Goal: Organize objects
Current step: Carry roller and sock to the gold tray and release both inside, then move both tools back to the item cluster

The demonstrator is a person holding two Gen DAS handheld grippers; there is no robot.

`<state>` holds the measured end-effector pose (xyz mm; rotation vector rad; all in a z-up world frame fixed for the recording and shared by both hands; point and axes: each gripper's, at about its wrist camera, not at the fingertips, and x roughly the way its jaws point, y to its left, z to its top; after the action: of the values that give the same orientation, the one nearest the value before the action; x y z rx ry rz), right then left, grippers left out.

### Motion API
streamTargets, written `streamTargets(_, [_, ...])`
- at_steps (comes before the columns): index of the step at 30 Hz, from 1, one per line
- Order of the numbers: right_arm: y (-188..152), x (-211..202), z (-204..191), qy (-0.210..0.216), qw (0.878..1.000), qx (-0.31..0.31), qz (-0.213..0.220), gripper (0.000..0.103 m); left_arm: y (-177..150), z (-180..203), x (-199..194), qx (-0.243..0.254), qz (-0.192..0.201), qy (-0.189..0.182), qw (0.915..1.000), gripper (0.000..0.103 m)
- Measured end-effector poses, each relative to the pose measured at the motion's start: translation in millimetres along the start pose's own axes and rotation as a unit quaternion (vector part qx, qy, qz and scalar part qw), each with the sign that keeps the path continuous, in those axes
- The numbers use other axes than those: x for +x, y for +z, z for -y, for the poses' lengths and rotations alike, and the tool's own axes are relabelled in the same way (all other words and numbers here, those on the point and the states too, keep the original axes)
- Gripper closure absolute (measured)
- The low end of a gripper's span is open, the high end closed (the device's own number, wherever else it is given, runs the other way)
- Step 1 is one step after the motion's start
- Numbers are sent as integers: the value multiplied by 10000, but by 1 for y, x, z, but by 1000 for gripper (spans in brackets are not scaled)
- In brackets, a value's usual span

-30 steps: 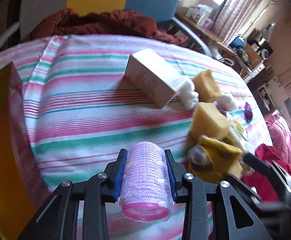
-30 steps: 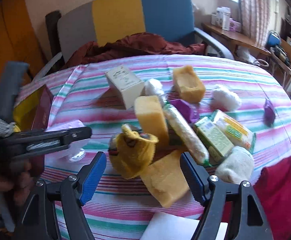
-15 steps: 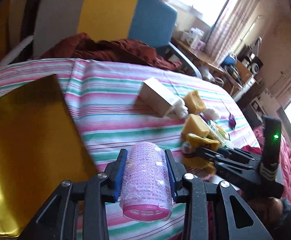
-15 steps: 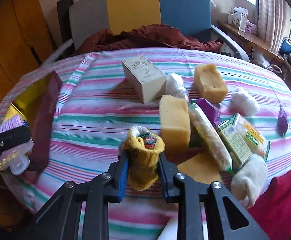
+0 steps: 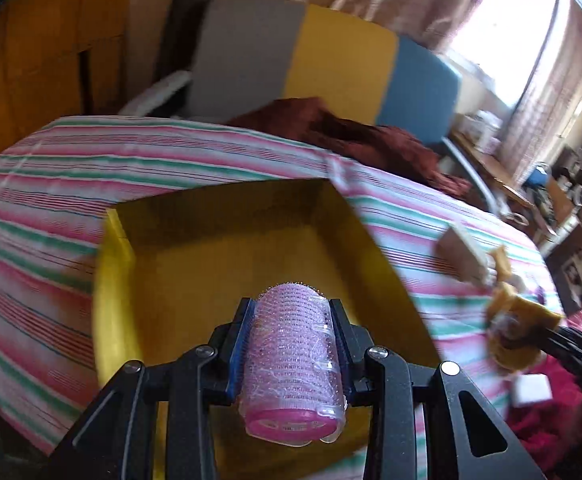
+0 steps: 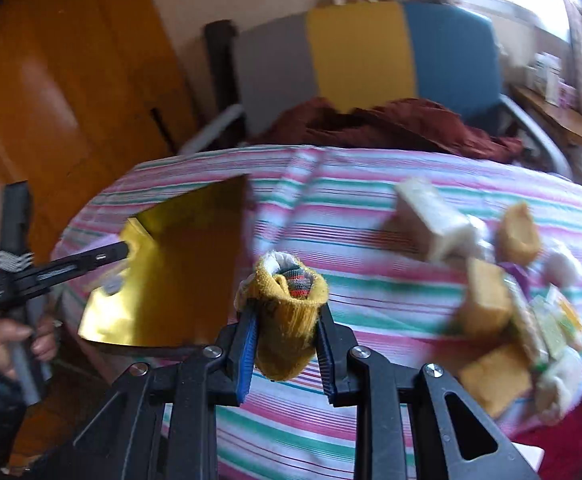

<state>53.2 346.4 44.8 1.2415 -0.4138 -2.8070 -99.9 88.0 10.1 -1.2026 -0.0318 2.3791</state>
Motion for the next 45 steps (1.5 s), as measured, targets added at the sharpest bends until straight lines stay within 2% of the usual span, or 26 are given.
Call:
streamTargets(7, [12,44,-64,505,9965,-553,-372,77,28,-52,22,-137,44,623,9980,64])
streamTargets(8, [12,53,-73,517,9958,-624,-431,77,31,-59,24,-230,83,709,9972,54])
streamTargets(10, [10,70,-84,449,9948,-713,-572,75,35,-73,22,-459,186,887,9948,42])
streamTargets(12, [3,85,-91,252,9939,-766,-758,75,34,-84,12,-674,346,922,9929,35])
streamTargets(16, [-11,104,-90,-183,9902,-899,-1050,70,16,-91,-4,-784,484,995,9908,28])
streamTargets(19, [-15,105,-85,-533,9892,-867,-1058,59,-6,-87,-11,-796,445,984,9910,26])
streamTargets(20, [-16,103,-83,-515,9897,-832,-1043,55,-14,-83,-12,-779,417,970,9914,26])
streamTargets(23, [-17,95,-75,-354,9924,-663,-977,50,-34,-70,-16,-727,344,911,9926,24])
streamTargets(26, [-18,88,-75,-361,9938,-661,-815,39,-50,-54,-21,-689,319,802,9939,21])
streamTargets(28, [-21,79,-78,-574,9936,-795,-562,38,-56,-45,-21,-679,285,681,9950,20])
streamTargets(29, [-21,75,-80,-813,9917,-925,-366,38,-58,-40,-22,-659,270,645,9954,20])
streamTargets(30, [-23,65,-84,-1174,9862,-1169,-9,38,-59,-35,-22,-626,271,627,9957,20])
streamTargets(31, [-22,63,-86,-1382,9817,-1298,174,38,-61,-28,-24,-565,296,644,9959,20])
streamTargets(32, [-24,57,-91,-1719,9736,-1452,396,33,-61,-25,-24,-521,311,660,9960,20])
streamTargets(33, [-27,55,-93,-2104,9633,-1571,553,26,-61,-21,-25,-466,333,684,9960,20])
streamTargets(34, [-28,56,-94,-2253,9593,-1611,545,26,-61,-16,-27,-412,367,703,9960,20])
streamTargets(35, [-28,58,-92,-2164,9625,-1576,443,27,-62,-13,-29,-379,394,714,9959,20])
streamTargets(38, [-28,60,-74,-1371,9859,-945,160,29,-62,-6,-31,-299,434,756,9957,20])
streamTargets(40, [-28,61,-66,-1251,9898,-682,77,29,-64,-2,-35,-209,497,779,9955,20])
streamTargets(42, [-28,61,-62,-1195,9909,-612,48,34,-66,2,-37,-77,569,822,9950,20])
streamTargets(45, [-31,58,-57,-1077,9932,-429,78,34,-69,11,-41,64,635,806,9947,16])
